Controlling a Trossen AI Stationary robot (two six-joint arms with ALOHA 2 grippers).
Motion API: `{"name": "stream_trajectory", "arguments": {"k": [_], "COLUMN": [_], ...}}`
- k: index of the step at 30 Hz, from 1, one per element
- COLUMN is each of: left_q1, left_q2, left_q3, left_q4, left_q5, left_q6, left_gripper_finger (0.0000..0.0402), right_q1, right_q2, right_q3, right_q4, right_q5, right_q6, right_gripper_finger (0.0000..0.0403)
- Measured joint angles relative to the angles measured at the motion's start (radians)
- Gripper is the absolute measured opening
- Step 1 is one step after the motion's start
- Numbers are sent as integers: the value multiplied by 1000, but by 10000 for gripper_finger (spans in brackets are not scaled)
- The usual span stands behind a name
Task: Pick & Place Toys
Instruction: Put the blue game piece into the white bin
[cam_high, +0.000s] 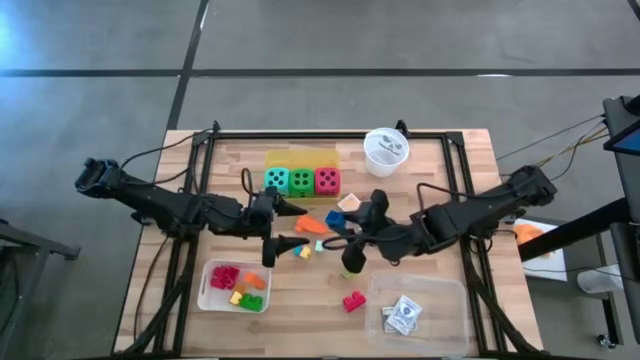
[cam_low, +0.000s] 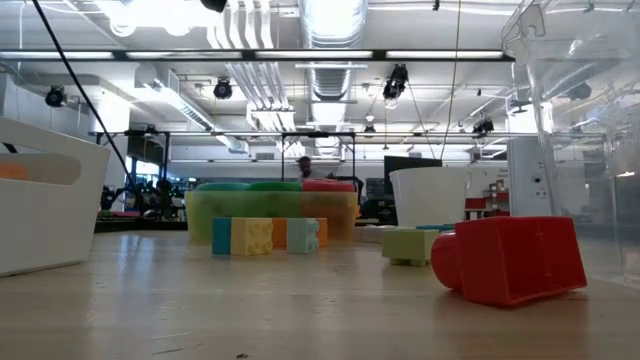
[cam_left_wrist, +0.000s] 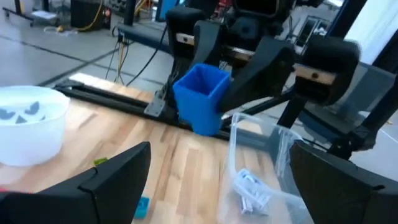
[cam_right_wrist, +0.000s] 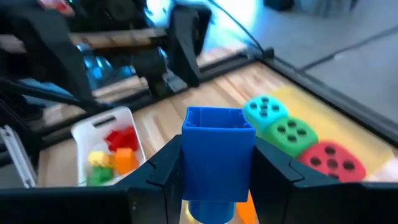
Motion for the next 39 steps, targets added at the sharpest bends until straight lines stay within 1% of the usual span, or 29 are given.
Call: {"name": "stream_trajectory", "arguments": {"k": [5,9,13,22,24,26,29,33,37,39], "left_q1": [2,4,5,11,11,11,11,12,15,16], "left_q2": [0,13,41,61,61,61,60,60,60,60], "left_q3": [0,0,0,6,11,18,19,19,19,19], "left_q4": [34,76,135,193,194,197,202,204,203,203], "left_q5": [0,1,13,26,42,45,29,6,-56,-61], "left_q6": [22,27,45,57,72,74,51,50,68,78], "left_gripper_finger": [367,367,367,367,367,367,367,367,367,367], "right_q1": [6,4,-1,-7,-14,-23,-38,-44,-51,-51], "right_q2": [-22,-22,-16,-16,-15,-15,-15,-14,-15,-15], "right_q3": [0,0,0,-9,-19,-34,-59,-69,-69,-69], "right_q4": [122,226,290,360,375,428,493,489,495,510], "right_q5": [0,-60,-74,-93,-118,-162,-215,-218,-215,-215], "right_q6": [-134,-234,-306,-340,-340,-345,-347,-355,-357,-367], "right_gripper_finger": [127,127,127,127,127,127,127,127,127,127]}}
